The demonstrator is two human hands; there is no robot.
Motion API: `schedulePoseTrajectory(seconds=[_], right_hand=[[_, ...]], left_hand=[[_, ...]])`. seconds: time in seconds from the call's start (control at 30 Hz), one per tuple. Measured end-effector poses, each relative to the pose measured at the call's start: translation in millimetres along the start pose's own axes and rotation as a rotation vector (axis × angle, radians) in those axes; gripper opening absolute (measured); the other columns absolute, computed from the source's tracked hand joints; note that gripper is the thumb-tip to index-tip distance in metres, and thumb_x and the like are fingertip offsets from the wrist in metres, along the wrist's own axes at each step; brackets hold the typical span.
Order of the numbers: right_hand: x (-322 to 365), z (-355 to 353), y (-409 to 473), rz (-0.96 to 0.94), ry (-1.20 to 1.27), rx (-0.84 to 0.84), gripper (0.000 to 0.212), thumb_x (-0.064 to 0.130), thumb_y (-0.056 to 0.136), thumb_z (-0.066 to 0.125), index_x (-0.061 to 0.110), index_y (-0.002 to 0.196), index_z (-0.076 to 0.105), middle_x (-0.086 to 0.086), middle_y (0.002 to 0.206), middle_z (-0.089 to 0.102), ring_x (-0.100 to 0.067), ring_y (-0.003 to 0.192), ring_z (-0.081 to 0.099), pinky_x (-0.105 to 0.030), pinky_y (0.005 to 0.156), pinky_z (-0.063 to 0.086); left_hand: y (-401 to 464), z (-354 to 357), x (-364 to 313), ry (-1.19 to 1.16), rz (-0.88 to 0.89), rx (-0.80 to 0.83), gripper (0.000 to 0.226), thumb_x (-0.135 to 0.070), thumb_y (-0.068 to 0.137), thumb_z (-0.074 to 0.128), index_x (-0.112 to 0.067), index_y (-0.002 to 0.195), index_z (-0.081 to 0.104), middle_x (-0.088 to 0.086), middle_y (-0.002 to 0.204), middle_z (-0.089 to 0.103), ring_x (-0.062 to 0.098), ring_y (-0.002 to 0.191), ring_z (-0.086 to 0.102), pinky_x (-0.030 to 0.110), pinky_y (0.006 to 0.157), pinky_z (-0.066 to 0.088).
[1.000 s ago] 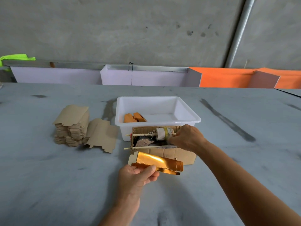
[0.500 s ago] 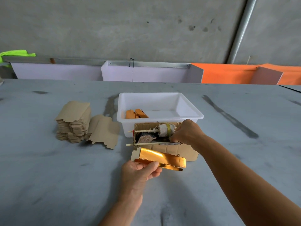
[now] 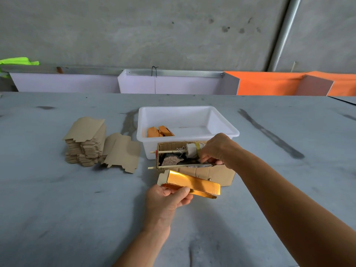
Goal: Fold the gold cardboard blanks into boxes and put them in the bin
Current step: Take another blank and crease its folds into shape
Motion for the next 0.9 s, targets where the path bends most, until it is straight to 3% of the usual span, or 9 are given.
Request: schedulePoseTrajectory(seconds=[0.13,0.23,0.43,0.5,0.57,0.67,0.8,0.9], right_hand=[[4.0,-5.5,0.2,-0.013,0.017,-0.051,0.014,-0.010,0.069,0.068,-0.003,0.081,0.068,-0.012,0.060,0.059,-0.018,0.053,0.058,-0.021,0.049,0.046],[8.5,-9.1,-1.5,-0.035,0.000,-0.088,0.013,-0.013,0.063,0.066,-0.004,0.073,0.065,-0.015,0.059,0.061,-0.024,0.056,0.064,-0.028,0.061,0.056],[9.1,-11.5,-11.4,-0.096,0.072,-0.137,0.025,-0.007,0.068,0.075,0.001,0.087,0.061,-0.016,0.077,0.066,-0.028,0.074,0.071,-0.042,0.075,0.059],[4.9,-12.7,-16.6,-0.104,0.126,-0.154,0.022,-0.006,0.069,0.075,0.004,0.080,0.059,-0.016,0.078,0.066,-0.030,0.077,0.070,-0.041,0.075,0.059],[-1.5,-13.1,-22.7,-0.102,0.186,-0.166,0.024,-0.006,0.070,0.074,0.010,0.073,0.055,-0.018,0.081,0.067,-0.033,0.081,0.070,-0.035,0.064,0.057],[-14.2,-10.8,-32.0,-0.100,0.294,-0.169,0.028,-0.002,0.070,0.073,0.014,0.085,0.056,-0.012,0.085,0.067,-0.027,0.080,0.068,-0.024,0.045,0.040],[-30.1,-6.8,-47.9,-0.098,0.428,-0.191,0.029,0.001,0.071,0.075,0.015,0.088,0.056,-0.008,0.083,0.065,-0.016,0.063,0.065,-0.019,0.041,0.036],[-37.5,-2.7,-58.5,-0.103,0.496,-0.192,0.030,0.004,0.071,0.078,0.017,0.084,0.055,-0.005,0.082,0.064,-0.014,0.063,0.063,-0.019,0.045,0.039]], left_hand=[[4.1,1.7,-1.6,0.047,0.037,-0.010,0.016,0.010,0.075,0.070,-0.006,0.077,0.068,0.006,0.067,0.073,0.013,0.061,0.069,0.020,0.056,0.054],[7.2,5.8,-4.7,0.062,0.072,-0.002,0.020,0.012,0.072,0.071,-0.007,0.078,0.069,0.001,0.069,0.073,0.007,0.064,0.069,0.012,0.057,0.050],[7.4,7.0,-2.2,0.026,0.073,-0.010,0.019,0.013,0.072,0.071,-0.005,0.080,0.068,0.002,0.070,0.074,0.007,0.064,0.069,0.013,0.059,0.050],[7.8,6.9,-2.1,0.014,0.074,-0.012,0.021,0.013,0.072,0.070,-0.006,0.079,0.068,0.002,0.071,0.074,0.008,0.065,0.069,0.014,0.061,0.052],[7.5,7.5,-2.3,0.019,0.079,-0.004,0.021,0.013,0.074,0.069,-0.006,0.081,0.069,0.002,0.072,0.074,0.009,0.067,0.069,0.014,0.063,0.053],[7.3,6.2,-1.4,0.040,0.081,-0.008,0.020,0.011,0.074,0.070,-0.007,0.084,0.069,0.003,0.075,0.074,0.009,0.069,0.069,0.015,0.066,0.054],[8.5,3.1,1.5,0.042,0.050,-0.042,0.021,0.008,0.073,0.073,-0.003,0.091,0.068,0.007,0.081,0.074,0.015,0.074,0.070,0.029,0.079,0.054],[9.3,0.9,3.7,0.036,0.017,-0.075,0.023,0.006,0.070,0.076,0.000,0.090,0.067,0.012,0.083,0.073,0.023,0.078,0.069,0.038,0.085,0.053]])
Point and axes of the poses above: each hand's wrist, its own y-axis towards the middle knuckle, its own z-axis out of the palm, x = y × z, the point moved 7 cm from there along y, towards the middle knuckle
